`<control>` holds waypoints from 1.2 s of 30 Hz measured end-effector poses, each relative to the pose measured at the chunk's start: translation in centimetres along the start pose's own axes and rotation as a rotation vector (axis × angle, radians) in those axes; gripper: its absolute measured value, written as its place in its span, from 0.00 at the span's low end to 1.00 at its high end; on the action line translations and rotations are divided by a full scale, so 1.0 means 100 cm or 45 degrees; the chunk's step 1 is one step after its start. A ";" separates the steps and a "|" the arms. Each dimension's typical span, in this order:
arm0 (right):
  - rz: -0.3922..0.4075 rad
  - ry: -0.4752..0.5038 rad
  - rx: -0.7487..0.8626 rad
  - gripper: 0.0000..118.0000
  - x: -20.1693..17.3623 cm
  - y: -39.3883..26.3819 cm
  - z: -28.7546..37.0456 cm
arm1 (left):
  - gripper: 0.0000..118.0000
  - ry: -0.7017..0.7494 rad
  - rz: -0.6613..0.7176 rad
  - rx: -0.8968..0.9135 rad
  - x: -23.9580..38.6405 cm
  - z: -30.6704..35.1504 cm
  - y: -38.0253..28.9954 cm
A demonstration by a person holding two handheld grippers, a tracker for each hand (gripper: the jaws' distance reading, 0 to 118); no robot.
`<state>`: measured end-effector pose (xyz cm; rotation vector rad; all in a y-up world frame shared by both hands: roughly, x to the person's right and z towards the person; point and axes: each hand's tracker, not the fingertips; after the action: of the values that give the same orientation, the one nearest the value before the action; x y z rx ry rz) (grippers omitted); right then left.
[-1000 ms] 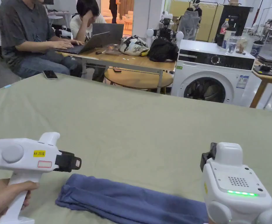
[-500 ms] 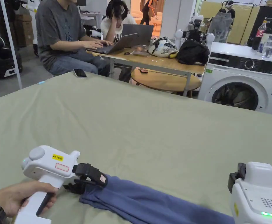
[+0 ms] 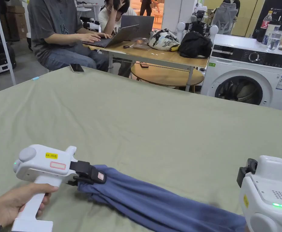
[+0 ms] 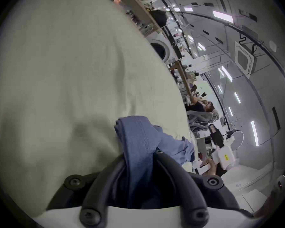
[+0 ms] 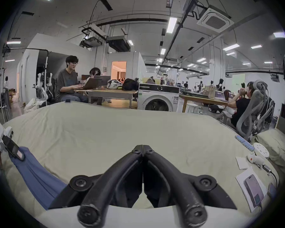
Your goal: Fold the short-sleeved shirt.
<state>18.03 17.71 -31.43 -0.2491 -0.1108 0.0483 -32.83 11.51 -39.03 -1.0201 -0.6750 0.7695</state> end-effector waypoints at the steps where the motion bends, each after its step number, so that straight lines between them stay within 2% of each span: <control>1: -0.002 0.000 -0.002 0.00 0.000 0.000 -0.001 | 0.06 -0.005 -0.007 0.024 0.004 0.009 0.002; 7: -0.006 0.032 -0.008 0.00 -0.007 0.002 -0.003 | 0.06 0.121 -0.018 0.101 0.017 0.059 0.012; 10: -0.002 0.048 -0.009 0.00 -0.012 0.002 -0.004 | 0.06 0.331 -0.090 0.077 0.040 0.058 0.009; 14: -0.002 0.075 -0.019 0.00 -0.016 0.002 -0.005 | 0.06 0.271 -0.133 0.061 0.077 0.042 0.004; 19: 0.015 0.087 -0.021 0.00 -0.016 -0.001 -0.001 | 0.06 0.103 -0.238 -0.051 0.129 -0.006 -0.001; 25: 0.014 0.062 -0.037 0.00 -0.003 -0.006 0.005 | 0.06 0.159 -0.229 -0.222 0.156 -0.105 -0.012; 28: 0.009 0.044 -0.053 0.00 0.007 -0.009 0.006 | 0.06 0.292 -0.225 -0.310 0.156 -0.157 -0.022; 30: 0.005 0.022 -0.059 0.00 0.014 -0.010 0.008 | 0.12 0.367 -0.218 -0.373 0.149 -0.185 -0.028; 33: 0.004 0.002 -0.062 0.00 0.023 -0.010 0.011 | 0.18 0.369 -0.145 -0.418 0.137 -0.208 -0.036; 34: 0.006 -0.007 -0.064 0.00 0.025 -0.010 0.011 | 0.23 0.326 -0.129 -0.398 0.133 -0.207 -0.037; 36: 0.004 -0.011 -0.065 0.00 0.030 -0.009 0.012 | 0.41 0.253 -0.097 -0.372 0.138 -0.199 -0.039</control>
<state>20.92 17.30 -29.71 -0.3002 -0.1201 0.0495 -8.39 11.89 -41.04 -1.3103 -0.6616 0.5023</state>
